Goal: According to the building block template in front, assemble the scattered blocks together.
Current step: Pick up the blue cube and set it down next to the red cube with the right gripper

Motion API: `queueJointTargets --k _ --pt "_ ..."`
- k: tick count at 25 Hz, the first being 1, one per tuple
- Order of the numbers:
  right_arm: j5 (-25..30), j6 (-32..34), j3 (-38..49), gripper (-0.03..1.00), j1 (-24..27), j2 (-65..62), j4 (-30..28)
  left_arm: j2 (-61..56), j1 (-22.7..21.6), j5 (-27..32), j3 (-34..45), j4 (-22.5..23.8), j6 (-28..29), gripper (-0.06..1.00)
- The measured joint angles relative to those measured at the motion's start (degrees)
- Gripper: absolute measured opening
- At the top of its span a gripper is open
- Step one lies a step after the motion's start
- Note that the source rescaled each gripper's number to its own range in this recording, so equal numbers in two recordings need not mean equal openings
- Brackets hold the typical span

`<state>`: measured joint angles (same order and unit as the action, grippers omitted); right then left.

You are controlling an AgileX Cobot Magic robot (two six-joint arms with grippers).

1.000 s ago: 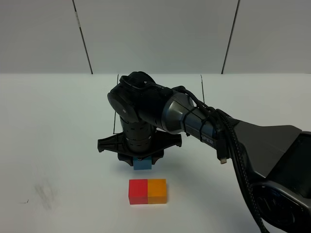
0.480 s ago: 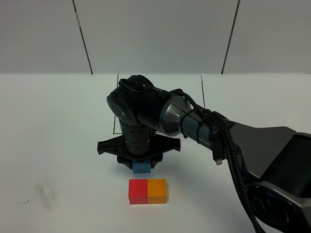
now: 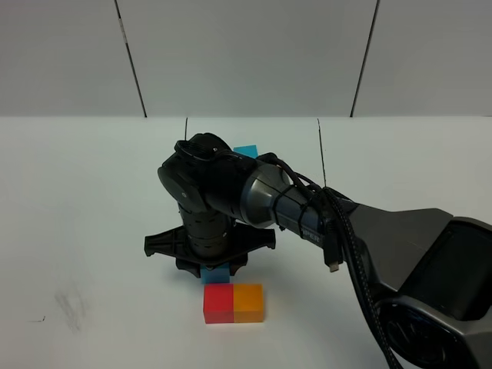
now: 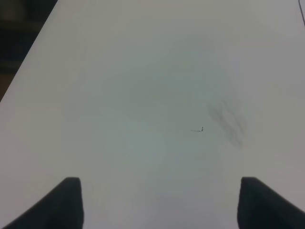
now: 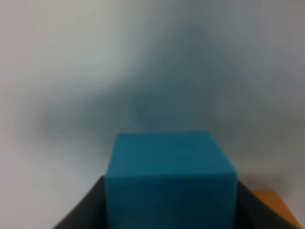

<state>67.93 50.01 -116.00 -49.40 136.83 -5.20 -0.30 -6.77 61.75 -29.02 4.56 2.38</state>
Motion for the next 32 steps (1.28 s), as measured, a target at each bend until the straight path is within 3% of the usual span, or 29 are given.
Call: queueJointTargets --k 11,32 --pt "1.3 1.7 0.0 0.19 0.0 0.4 -1.8 0.0 0.0 0.0 0.0 0.0 0.0 0.63" --pt "1.2 1.9 0.0 0.19 0.0 1.7 -0.1 0.0 0.0 0.0 0.0 0.0 -0.1 0.63"
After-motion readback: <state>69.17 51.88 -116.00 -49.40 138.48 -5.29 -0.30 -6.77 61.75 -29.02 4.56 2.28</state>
